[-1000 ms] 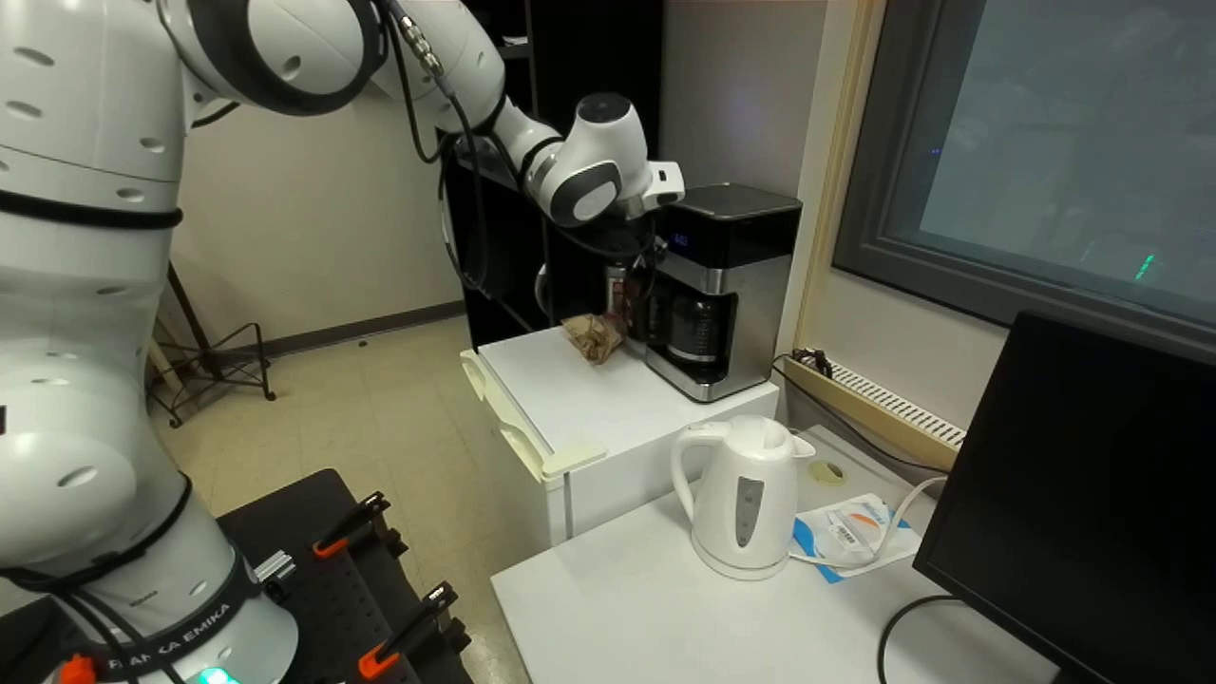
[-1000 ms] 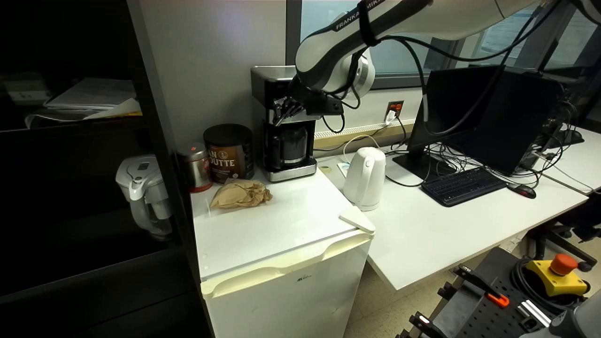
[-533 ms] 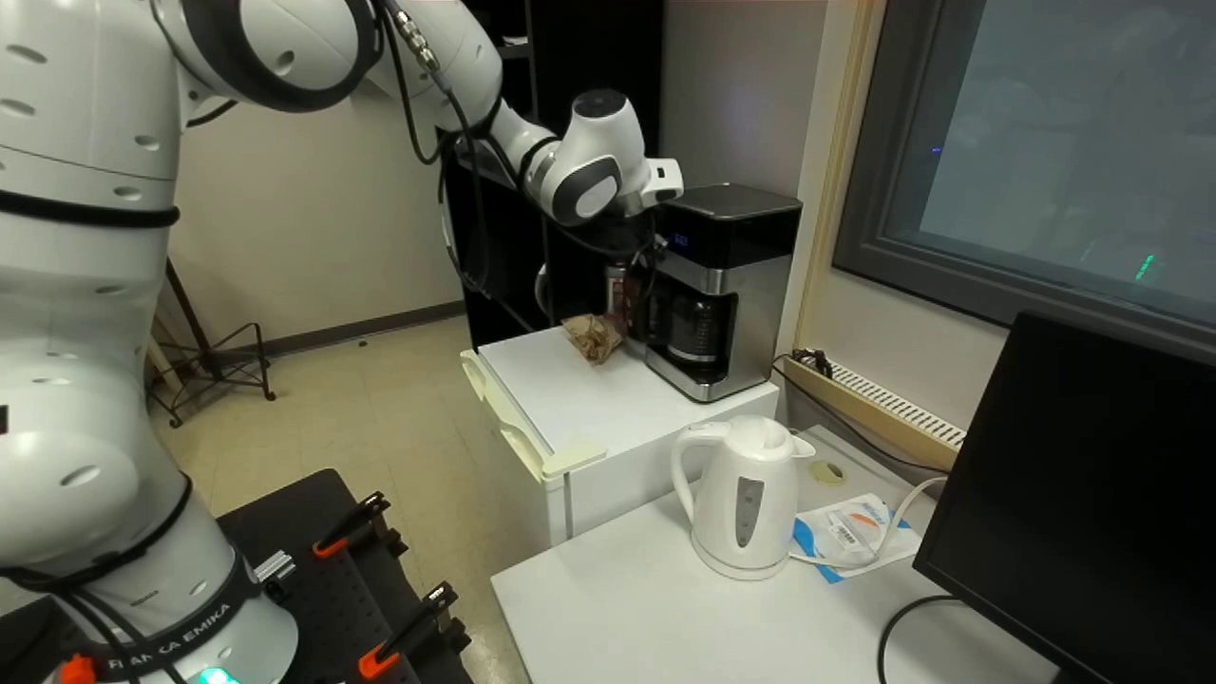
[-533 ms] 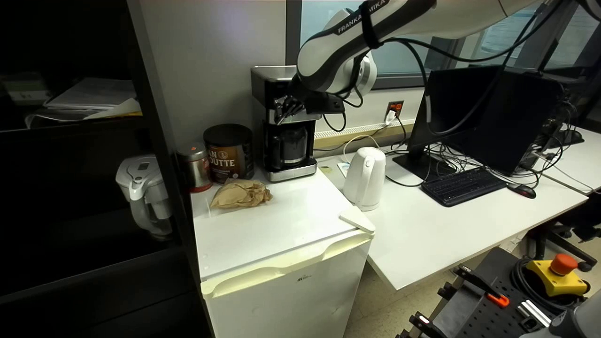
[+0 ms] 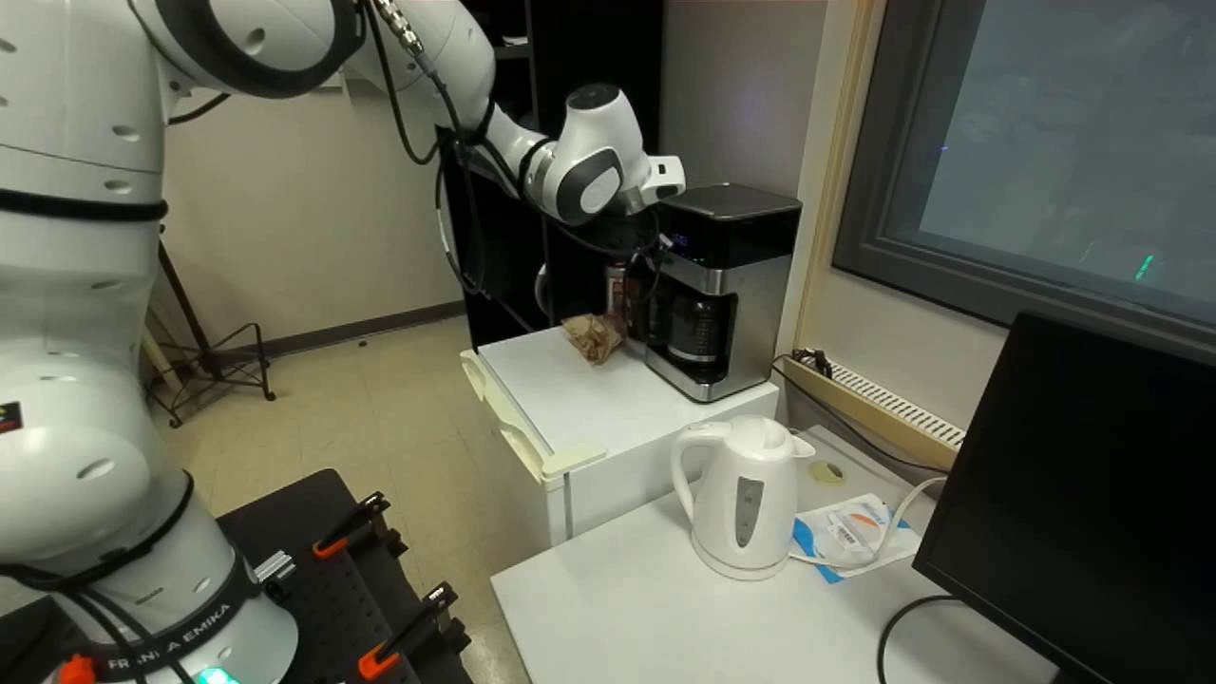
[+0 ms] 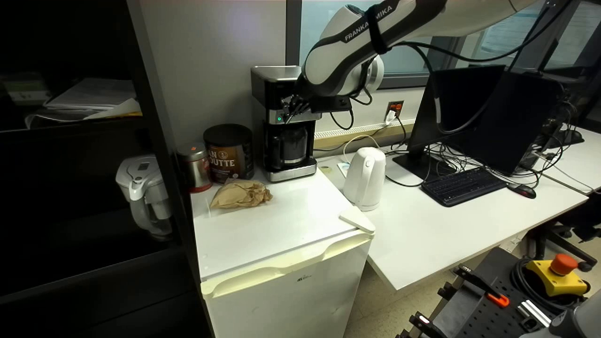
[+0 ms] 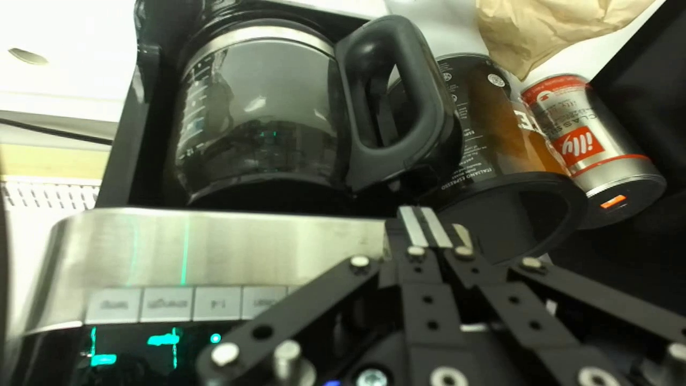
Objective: Turn on the coffee maker
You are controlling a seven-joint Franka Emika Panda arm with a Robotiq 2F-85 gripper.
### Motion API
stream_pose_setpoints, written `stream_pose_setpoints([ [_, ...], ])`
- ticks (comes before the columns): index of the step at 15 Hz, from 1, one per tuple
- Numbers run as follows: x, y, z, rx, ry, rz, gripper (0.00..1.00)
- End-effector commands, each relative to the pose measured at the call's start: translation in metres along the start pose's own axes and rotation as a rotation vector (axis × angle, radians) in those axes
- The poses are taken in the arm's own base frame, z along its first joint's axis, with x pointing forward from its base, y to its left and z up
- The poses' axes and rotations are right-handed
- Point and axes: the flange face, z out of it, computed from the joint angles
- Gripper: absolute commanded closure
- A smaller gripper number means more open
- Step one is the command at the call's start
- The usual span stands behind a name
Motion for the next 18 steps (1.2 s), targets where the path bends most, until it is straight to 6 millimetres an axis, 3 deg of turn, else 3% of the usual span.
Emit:
stream_pose_setpoints([
  [1, -0.012, 0.006, -0.015, -0.035, -0.028, 0.001, 0.96],
  [8, -0.069, 0.013, -0.032, -0.08, -0.157, -0.07, 0.96],
  [18, -0.135, 0.017, -0.071, -0.183, -0.145, -0.27, 0.96],
])
